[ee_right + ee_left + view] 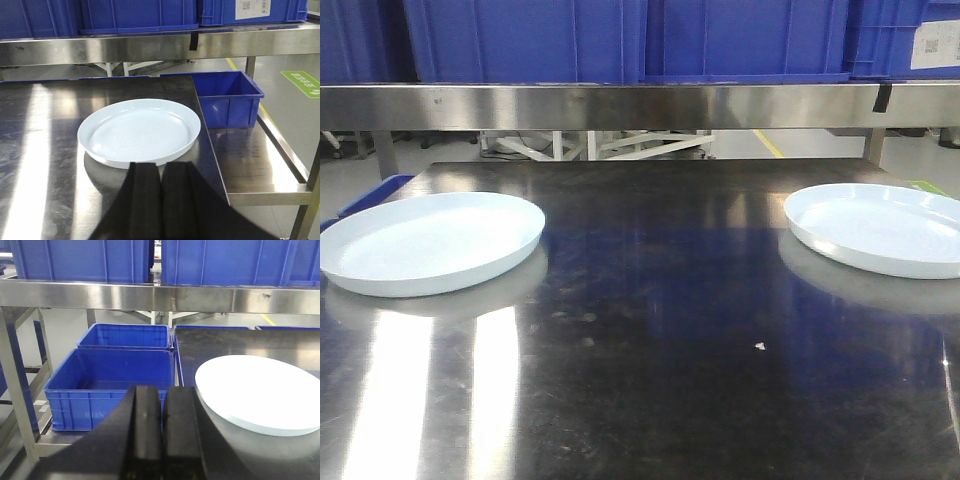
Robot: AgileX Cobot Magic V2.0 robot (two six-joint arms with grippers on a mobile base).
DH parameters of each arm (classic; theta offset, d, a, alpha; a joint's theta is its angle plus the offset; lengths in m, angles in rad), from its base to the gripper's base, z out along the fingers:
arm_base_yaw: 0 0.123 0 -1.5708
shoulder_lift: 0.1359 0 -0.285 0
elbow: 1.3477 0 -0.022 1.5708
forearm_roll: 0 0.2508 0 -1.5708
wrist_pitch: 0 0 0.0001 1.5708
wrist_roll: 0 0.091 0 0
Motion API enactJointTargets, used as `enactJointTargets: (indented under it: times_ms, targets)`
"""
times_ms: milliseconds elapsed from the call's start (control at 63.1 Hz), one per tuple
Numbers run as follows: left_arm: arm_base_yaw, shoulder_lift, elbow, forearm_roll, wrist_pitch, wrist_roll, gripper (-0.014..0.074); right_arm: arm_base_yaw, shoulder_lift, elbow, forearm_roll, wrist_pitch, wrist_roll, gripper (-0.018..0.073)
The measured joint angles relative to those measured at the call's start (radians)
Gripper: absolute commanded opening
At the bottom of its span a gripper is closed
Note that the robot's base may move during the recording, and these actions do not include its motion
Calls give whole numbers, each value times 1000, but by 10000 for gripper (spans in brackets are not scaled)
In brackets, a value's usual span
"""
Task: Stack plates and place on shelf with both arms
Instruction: 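Move the left gripper down toward the rim of the plate near it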
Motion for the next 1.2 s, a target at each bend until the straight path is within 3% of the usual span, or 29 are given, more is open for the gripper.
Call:
enactJointTargets:
  times_ms: [586,903,1030,1205]
  targets:
    - [0,0,0,0,-13,0,84,0,0,0,0,0,0,56]
    - [0,0,-3,0,-258,0,89,0,0,0,0,0,0,56]
    - [0,48,-104,27,-249,0,90,0,0,0,0,0,0,56]
    - [0,277,-396,55,-116,0,89,0,0,0,0,0,0,56]
